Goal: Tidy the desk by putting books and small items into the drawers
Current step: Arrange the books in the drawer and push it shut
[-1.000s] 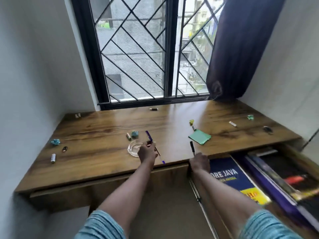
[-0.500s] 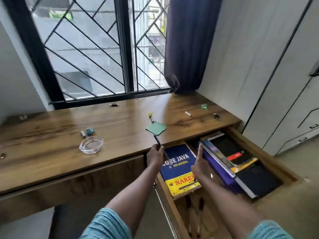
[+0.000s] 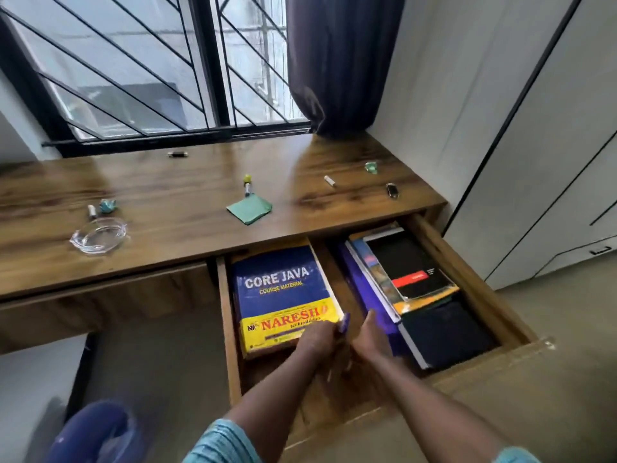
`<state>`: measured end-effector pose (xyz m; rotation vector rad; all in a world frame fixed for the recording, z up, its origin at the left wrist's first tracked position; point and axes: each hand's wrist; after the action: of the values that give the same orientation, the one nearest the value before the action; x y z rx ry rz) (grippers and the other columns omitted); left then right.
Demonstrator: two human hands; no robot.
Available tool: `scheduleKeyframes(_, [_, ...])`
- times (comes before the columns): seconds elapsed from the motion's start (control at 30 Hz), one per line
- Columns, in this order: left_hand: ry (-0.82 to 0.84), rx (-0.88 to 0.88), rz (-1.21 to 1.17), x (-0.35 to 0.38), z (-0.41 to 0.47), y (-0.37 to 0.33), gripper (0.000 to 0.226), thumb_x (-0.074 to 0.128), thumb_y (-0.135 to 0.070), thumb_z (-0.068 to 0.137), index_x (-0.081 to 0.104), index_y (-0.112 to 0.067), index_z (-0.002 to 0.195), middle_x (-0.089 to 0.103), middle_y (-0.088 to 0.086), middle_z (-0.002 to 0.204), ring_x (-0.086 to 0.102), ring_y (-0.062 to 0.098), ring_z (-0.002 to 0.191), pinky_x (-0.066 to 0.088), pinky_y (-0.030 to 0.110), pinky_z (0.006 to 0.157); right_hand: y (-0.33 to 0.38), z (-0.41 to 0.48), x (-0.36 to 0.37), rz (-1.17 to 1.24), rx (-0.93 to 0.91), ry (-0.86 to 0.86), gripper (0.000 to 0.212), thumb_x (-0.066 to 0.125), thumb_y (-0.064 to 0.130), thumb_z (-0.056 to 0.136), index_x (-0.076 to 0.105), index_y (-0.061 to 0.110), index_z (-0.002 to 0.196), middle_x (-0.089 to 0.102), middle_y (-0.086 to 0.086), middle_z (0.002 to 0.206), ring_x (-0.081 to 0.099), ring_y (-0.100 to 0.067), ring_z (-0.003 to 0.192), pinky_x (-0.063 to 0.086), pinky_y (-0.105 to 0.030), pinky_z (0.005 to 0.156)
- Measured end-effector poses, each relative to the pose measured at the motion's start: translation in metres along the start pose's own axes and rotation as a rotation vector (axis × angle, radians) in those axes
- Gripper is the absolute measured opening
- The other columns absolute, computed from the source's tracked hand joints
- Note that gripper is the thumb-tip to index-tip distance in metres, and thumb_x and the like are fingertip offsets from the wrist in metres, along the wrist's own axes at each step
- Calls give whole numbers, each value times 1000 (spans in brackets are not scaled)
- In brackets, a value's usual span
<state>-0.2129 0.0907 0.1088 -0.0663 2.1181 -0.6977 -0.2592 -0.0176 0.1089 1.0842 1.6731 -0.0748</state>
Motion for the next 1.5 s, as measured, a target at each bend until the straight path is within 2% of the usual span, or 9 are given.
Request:
scheduleKeyframes(0.37, [37,-136,210,31,-27,-1,29,44,-21,95,62,-16,117,65,10,119,63,31,109,53,41,88,-17,-9,5,-224,-140,205,59,54,28,89,29,12,140,54,-16,133,51,-33,124,42,-37,100])
scheduleKeyframes(0.67, [-85,-228,156,43,-56,-6,26,47,-23,94,62,-8,110,63,14,115,62,32,104,50,39,83,-22,-23,6,-138,-118,228,53,52,22,93,29,12,139,51,-17,135,52,-32,122,44,-38,97])
scheduleKeyframes(0.93, [-323,-382,-79,45,-100,-12,27,49,-27,92,67,-8,101,69,13,105,66,31,98,55,37,82,-30,-43,-14,194,26,-150,41,42,5,93,36,2,134,56,-24,127,56,-40,114,47,-41,91])
scheduleKeyframes(1.07, [-405,-334,-143,55,-137,-23,26,47,-25,95,69,-11,95,70,9,94,67,23,87,56,35,76,-45,-66,-24,252,-60,-346,51,54,8,91,34,4,138,42,-22,139,44,-35,127,48,-45,97])
scheduleKeyframes(1.13, [-483,-351,-233,68,-152,-26,25,47,-24,95,69,-12,95,69,9,97,66,20,88,56,35,81,-57,-80,-22,236,-6,-410,61,55,10,90,25,3,143,23,-21,151,24,-37,140,33,-47,110])
scheduleKeyframes(1.23, [-605,-495,-237,82,-173,-33,44,48,-26,95,49,-4,133,40,20,145,40,29,134,37,38,113,-74,-103,-29,272,192,-373,78,50,15,93,-2,0,149,-6,-20,157,0,-36,146,8,-44,120])
scheduleKeyframes(1.3, [-602,-678,-373,86,-182,-38,75,51,-33,95,13,4,148,10,25,156,16,36,145,22,41,119,-82,-107,-36,389,275,-226,71,44,16,97,-1,-4,148,3,-24,156,9,-37,145,14,-44,118])
scheduleKeyframes(1.4, [-618,-783,-783,82,-190,-45,62,53,-27,96,32,9,141,46,24,140,46,35,128,41,38,106,-94,-103,-42,518,321,-135,70,52,20,95,13,-6,147,32,-24,147,38,-35,134,37,-38,104])
scheduleKeyframes(1.5, [-608,-795,-894,76,-184,-49,51,48,-15,98,33,12,138,49,25,136,51,33,125,43,32,100,-99,-103,-53,477,283,-89,58,59,24,92,40,-10,135,53,-22,133,56,-31,118,43,-22,70])
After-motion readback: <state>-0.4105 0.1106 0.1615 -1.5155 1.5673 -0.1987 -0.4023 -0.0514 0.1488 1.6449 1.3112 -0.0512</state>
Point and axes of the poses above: each hand's wrist, its own z-axis towards the middle knuckle, its own x-axis out of the palm, y = z × x
